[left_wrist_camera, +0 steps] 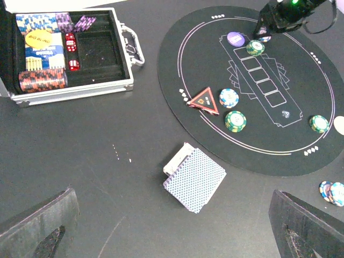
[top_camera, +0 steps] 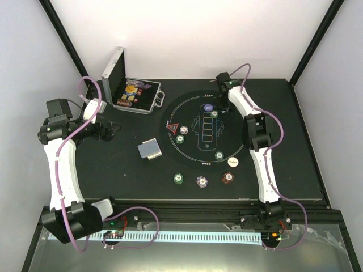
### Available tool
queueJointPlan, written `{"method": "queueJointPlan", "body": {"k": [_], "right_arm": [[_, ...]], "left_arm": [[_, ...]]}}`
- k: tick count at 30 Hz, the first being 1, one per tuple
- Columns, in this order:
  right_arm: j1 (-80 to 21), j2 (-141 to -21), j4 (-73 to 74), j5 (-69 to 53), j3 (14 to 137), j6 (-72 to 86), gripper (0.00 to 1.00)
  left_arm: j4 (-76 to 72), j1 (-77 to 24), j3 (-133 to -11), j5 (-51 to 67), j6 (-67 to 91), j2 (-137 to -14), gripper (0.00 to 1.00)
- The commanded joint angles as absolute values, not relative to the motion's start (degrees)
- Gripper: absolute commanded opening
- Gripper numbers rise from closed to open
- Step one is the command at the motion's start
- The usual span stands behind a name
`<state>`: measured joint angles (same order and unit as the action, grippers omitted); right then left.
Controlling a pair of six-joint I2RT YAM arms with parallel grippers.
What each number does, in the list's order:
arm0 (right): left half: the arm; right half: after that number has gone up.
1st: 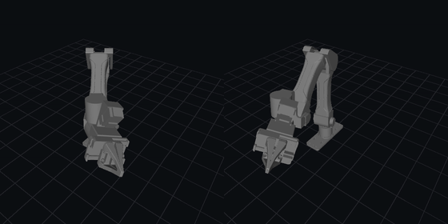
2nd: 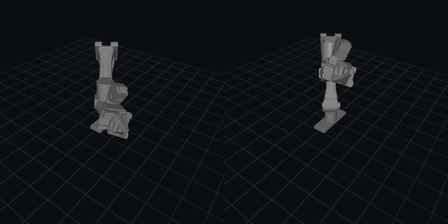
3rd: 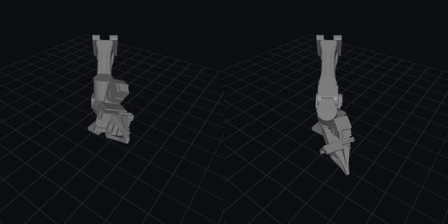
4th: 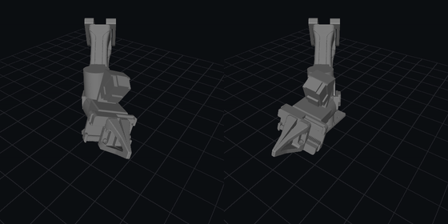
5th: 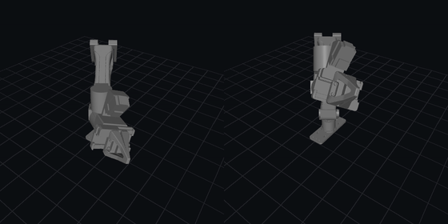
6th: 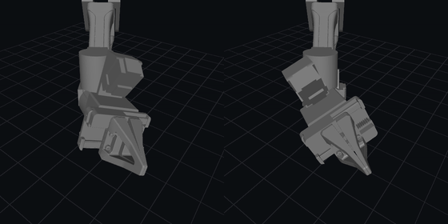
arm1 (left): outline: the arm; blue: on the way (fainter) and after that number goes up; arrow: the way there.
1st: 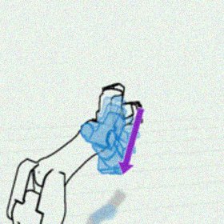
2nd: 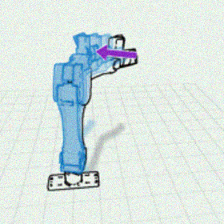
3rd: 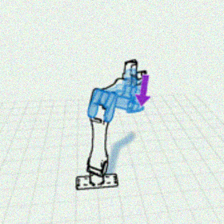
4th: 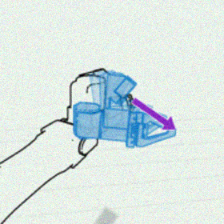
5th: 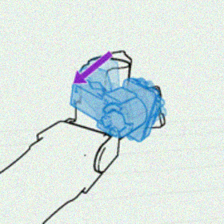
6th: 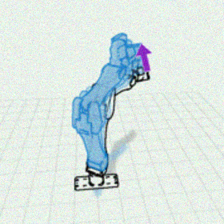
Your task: Distribute texas hold em gaming equipment
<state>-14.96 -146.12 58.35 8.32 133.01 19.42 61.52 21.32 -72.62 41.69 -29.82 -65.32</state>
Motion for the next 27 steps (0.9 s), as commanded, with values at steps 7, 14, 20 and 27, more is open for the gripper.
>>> {"method": "queueJointPlan", "body": {"k": [7,14,20,27], "right_arm": [[-14.24,-150.11,55.80,4.84,137.24,19.77,0.50],[-14.26,-146.74,56.08,4.85,137.45,19.66,0.70],[-14.44,-139.08,58.87,5.40,133.67,20.91,0.71],[-21.49,-113.25,48.47,7.72,100.28,22.37,0.76]], "left_arm": [[59.84,21.71,-72.42,44.72,-29.73,-65.47,0.99],[60.06,21.71,-71.73,42.93,-29.65,-64.98,0.99],[60.82,21.71,-72.47,40.18,-29.75,-65.49,0.99],[64.39,21.79,-74.41,38.26,-29.94,-65.68,0.99]]}}
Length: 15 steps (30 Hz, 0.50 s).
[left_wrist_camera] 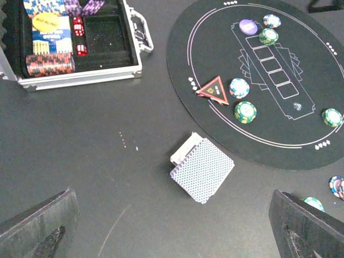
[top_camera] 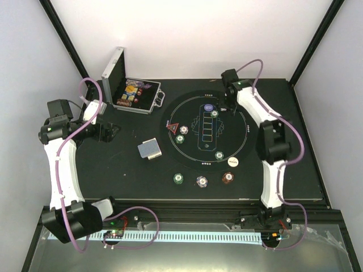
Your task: Distribute texas hold em gaming equipment
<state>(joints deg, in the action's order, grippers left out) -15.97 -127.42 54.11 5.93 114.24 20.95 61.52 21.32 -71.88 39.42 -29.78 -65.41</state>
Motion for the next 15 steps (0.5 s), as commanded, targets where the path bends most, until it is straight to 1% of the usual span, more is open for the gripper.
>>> {"method": "queueJointPlan", "body": {"k": [1,4,7,8,10,15], "right_arm": [[-23.52,-110.05,47.21,8.47,95.59,22.93,0.78],[-31.11,-100.33,43.39,10.26,81.41,25.55,0.83],[-40.18,-93.58,41.27,10.74,70.56,30.36,0.87],[-44.00,-92.02,40.59,10.38,67.62,31.66,0.89],[-48.98,-89.39,40.10,9.90,62.61,34.63,0.93],[-57.41,-87.02,39.57,9.80,55.09,39.69,0.94]], "left_arm": [[64.62,21.80,-74.56,38.16,-30.04,-65.51,0.99],[65.49,21.80,-75.07,38.03,-30.48,-64.78,0.99],[65.93,21.93,-75.07,38.48,-30.32,-63.98,0.99],[66.04,21.93,-74.93,38.64,-30.29,-63.64,0.99],[66.05,21.89,-74.40,39.00,-30.04,-62.80,0.99],[65.14,21.88,-73.28,39.59,-28.79,-60.52,0.99]]}}
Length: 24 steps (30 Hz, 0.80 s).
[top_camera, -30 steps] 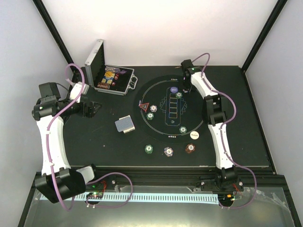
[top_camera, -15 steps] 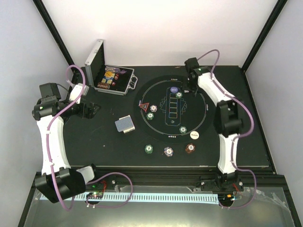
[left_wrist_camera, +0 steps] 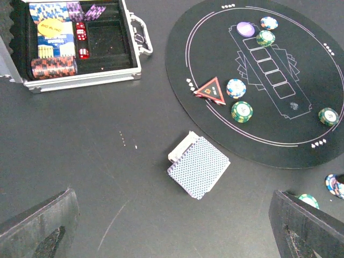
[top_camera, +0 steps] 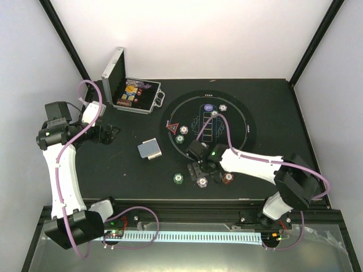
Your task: Distribute texas hold em gaming equipment
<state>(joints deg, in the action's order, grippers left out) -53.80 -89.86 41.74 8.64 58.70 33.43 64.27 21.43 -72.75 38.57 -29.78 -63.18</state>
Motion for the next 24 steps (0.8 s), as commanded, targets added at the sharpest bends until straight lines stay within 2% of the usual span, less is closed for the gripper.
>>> {"method": "queueJointPlan", "body": {"k": [1,9,18,24], "right_arm": [[-58.22,-87.22,39.11,9.58,54.05,40.29,0.93],[-60.40,-88.61,36.42,6.20,50.24,41.59,0.86],[-61.25,-90.90,35.91,5.36,49.27,41.53,0.72],[-61.26,-91.31,36.01,5.45,48.35,41.83,0.67]], "left_arm": [[64.90,21.88,-73.22,39.80,-28.62,-59.95,0.99],[65.40,21.88,-74.91,41.26,-27.82,-60.06,0.99],[65.11,21.88,-74.17,42.64,-28.11,-60.00,0.99],[65.47,21.88,-74.43,42.40,-28.91,-59.74,0.99]]}}
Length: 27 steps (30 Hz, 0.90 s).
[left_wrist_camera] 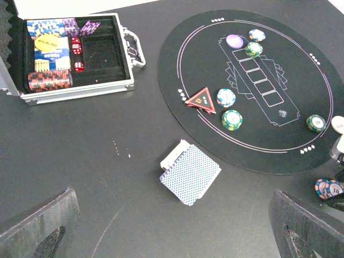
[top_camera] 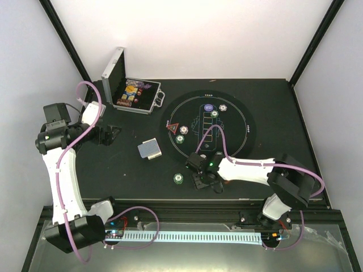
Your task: Distribute texas hold em gaming equipment
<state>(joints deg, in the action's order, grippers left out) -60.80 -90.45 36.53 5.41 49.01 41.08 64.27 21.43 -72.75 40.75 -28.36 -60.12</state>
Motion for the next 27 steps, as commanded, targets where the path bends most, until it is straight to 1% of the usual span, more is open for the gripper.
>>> {"method": "queueJointPlan", "body": {"k": [1,9,16,24,27], "right_arm": [[-61.25,-91.32,36.02,5.37,48.22,41.82,0.66],[-61.55,-91.55,36.62,5.98,48.45,42.19,0.51],[-61.78,-91.68,38.50,6.98,50.41,41.43,0.46],[-61.87,-92.19,39.92,7.43,52.65,40.37,0.45],[-61.86,-92.23,40.52,7.85,53.76,40.04,0.41]], "left_arm": [[65.47,21.88,-74.51,42.38,-28.94,-59.70,0.99],[65.40,21.88,-74.82,42.30,-29.27,-60.45,0.99],[64.90,21.89,-74.71,42.48,-29.15,-60.83,0.99],[64.84,21.88,-74.62,42.48,-29.44,-60.91,0.99],[64.73,21.88,-74.62,42.69,-29.28,-61.01,0.99]]}}
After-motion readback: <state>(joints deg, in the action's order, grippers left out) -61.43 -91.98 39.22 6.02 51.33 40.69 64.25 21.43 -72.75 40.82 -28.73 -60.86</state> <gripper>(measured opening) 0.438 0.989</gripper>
